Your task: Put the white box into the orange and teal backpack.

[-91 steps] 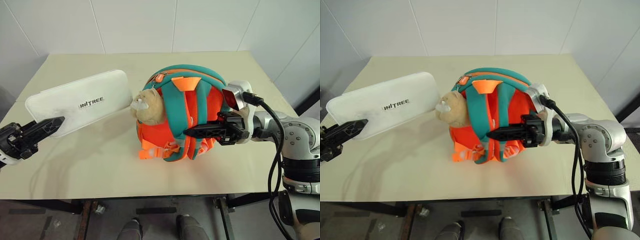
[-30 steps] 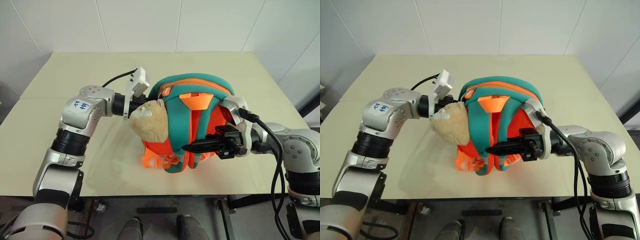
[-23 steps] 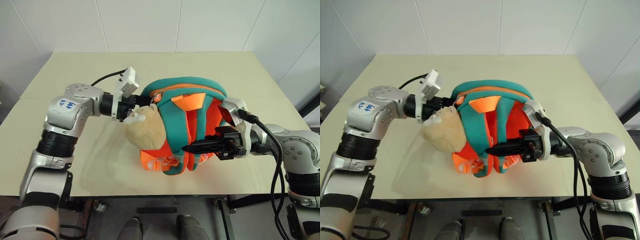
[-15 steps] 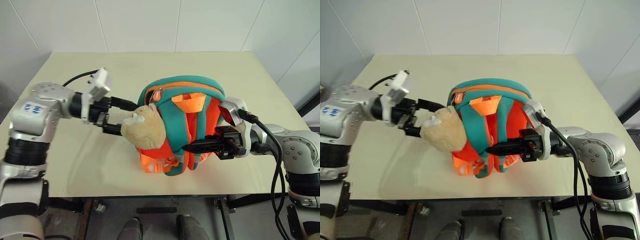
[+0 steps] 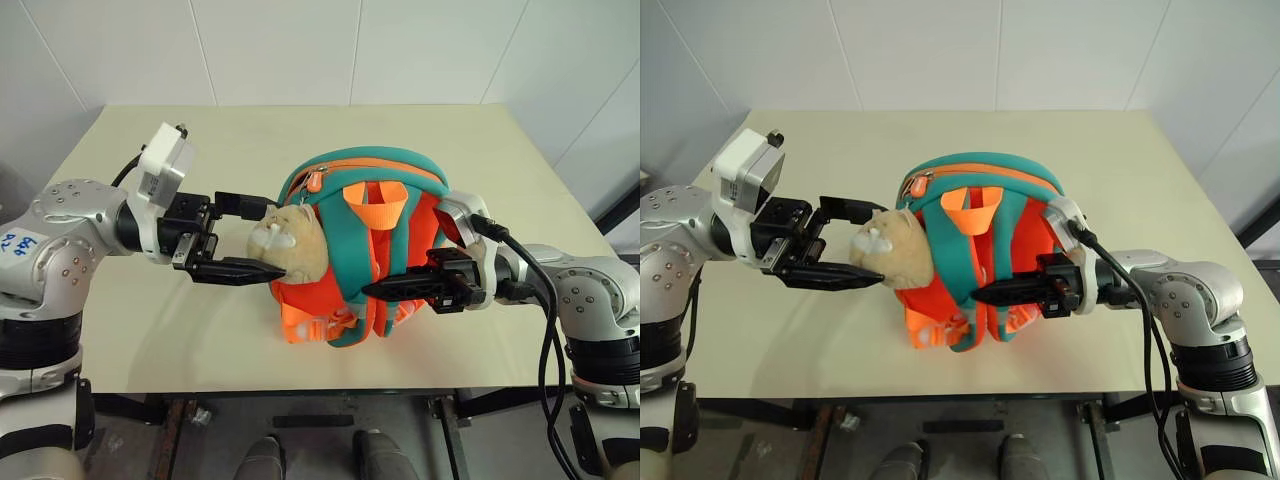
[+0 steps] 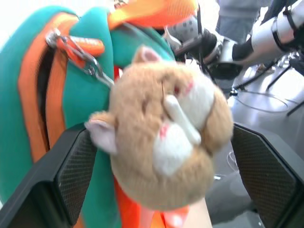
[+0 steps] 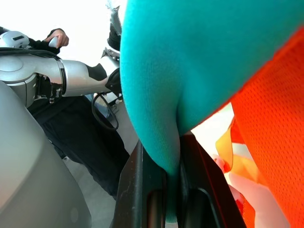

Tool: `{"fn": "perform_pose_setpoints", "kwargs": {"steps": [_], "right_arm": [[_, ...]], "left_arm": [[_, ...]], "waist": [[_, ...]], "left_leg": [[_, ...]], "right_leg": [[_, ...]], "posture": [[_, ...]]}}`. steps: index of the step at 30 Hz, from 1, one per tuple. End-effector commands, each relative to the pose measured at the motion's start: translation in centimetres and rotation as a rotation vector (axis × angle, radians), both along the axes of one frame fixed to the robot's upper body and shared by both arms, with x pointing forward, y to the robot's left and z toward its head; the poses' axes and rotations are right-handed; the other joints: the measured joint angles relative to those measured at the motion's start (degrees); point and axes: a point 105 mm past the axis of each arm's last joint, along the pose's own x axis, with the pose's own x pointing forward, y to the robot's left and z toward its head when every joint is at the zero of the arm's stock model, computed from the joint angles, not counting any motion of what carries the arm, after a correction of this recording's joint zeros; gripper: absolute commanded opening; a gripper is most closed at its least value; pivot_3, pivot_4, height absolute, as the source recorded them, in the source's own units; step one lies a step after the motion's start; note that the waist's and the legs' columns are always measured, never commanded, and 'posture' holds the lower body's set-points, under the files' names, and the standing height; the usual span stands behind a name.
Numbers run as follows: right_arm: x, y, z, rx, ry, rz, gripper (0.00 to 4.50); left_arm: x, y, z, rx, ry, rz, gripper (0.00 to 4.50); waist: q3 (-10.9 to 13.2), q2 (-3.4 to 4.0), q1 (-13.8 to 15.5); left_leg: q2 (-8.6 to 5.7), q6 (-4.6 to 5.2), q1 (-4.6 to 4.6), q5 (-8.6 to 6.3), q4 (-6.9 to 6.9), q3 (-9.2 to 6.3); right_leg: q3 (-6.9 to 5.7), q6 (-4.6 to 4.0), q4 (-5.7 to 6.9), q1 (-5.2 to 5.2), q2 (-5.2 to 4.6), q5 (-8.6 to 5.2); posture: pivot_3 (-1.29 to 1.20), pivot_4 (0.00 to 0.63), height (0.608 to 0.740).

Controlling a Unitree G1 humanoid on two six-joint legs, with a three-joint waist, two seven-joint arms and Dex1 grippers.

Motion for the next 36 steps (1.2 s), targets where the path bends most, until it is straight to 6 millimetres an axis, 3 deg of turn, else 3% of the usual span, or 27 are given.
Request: {"fn": "perform_pose_setpoints", "kwargs": {"steps": [1,2,5,12,16,20,27,29,32,36], "right_arm": [[-0.2,0.3,0.8,0.021,-0.040,0.027,0.00],[-0.2,0.3,0.8,0.022,-0.040,0.028,0.00],[-0.2,0.4,0.9,0.027,-0.042,0.030,0.00],[0.1,0.5,1.5,0.059,-0.045,0.022,0.00],[0.0,0.4,1.3,0.056,-0.046,0.017,0.00],[-0.1,0.3,1.1,0.052,-0.047,0.008,0.00],[-0.3,0.2,0.8,0.055,-0.045,-0.015,0.00],[-0.4,0.3,0.7,0.058,-0.044,-0.022,0.00],[-0.5,0.3,0.6,0.066,-0.042,-0.031,0.00],[-0.7,0.5,0.5,0.072,-0.039,-0.038,0.00]], "left_arm": [[-0.6,-0.3,0.5,-0.014,-0.030,-0.005,4.49],[-0.5,-0.4,0.2,-0.005,-0.028,0.001,4.49],[-0.2,-0.5,-0.8,0.035,-0.039,0.018,3.87],[-0.2,-0.7,-0.2,0.005,-0.080,0.011,1.83],[0.5,0.3,1.6,-0.006,-0.143,0.069,0.92],[1.2,3.7,3.5,0.062,-0.155,0.162,0.92],[2.6,8.1,2.3,0.202,-0.103,0.298,0.92],[3.2,8.9,1.0,0.249,-0.077,0.323,0.92],[4.0,10.7,-3.0,0.404,-0.010,0.370,0.92],[6.0,10.2,-6.6,0.387,0.017,0.391,0.92]], "waist": [[0.0,0.00,0.2],[0.0,0.00,0.3],[0.0,0.00,0.3],[0.0,0.00,0.3],[0.0,0.00,0.3],[0.0,-0.03,-0.1],[0.0,-0.02,-0.1],[0.0,-0.02,-0.1],[0.0,-0.02,-0.2],[0.0,-0.02,0.1]], "left_leg": [[0.00,0.00,0.00,0.00,0.01,-0.01],[0.00,0.00,0.00,0.00,0.02,0.00],[-0.01,0.00,0.05,0.00,0.05,0.00],[-0.01,0.00,0.06,0.00,0.01,0.01],[-0.01,0.00,0.05,0.00,0.00,0.01],[0.00,0.00,0.07,0.00,-0.02,0.03],[0.01,0.00,0.10,0.00,-0.14,0.05],[0.01,0.00,0.10,0.00,-0.13,0.05],[0.02,0.00,0.11,0.00,-0.15,0.06],[0.04,0.01,0.14,0.00,-0.16,0.07]], "right_leg": [[0.00,0.00,0.02,0.00,0.00,0.00],[0.00,0.00,0.02,0.01,0.00,0.00],[0.00,0.00,0.00,0.08,0.00,0.00],[0.00,-0.01,-0.02,0.08,0.00,0.00],[0.00,-0.01,-0.06,0.09,0.00,0.00],[0.01,-0.01,-0.03,0.06,0.03,0.00],[0.01,-0.08,-0.06,0.06,0.02,-0.04],[0.01,-0.08,-0.07,0.06,0.02,-0.04],[0.01,-0.09,-0.05,0.05,0.02,-0.05],[0.01,-0.13,0.01,0.04,0.03,-0.07]], "posture": [[0.00,0.150,0.740],[0.00,0.150,0.740],[0.00,0.150,0.740],[0.00,0.150,0.740],[0.00,0.150,0.740],[0.00,0.150,0.740],[0.00,0.150,0.740],[0.00,0.150,0.740],[0.00,0.150,0.740],[0.00,0.150,0.740]]}}
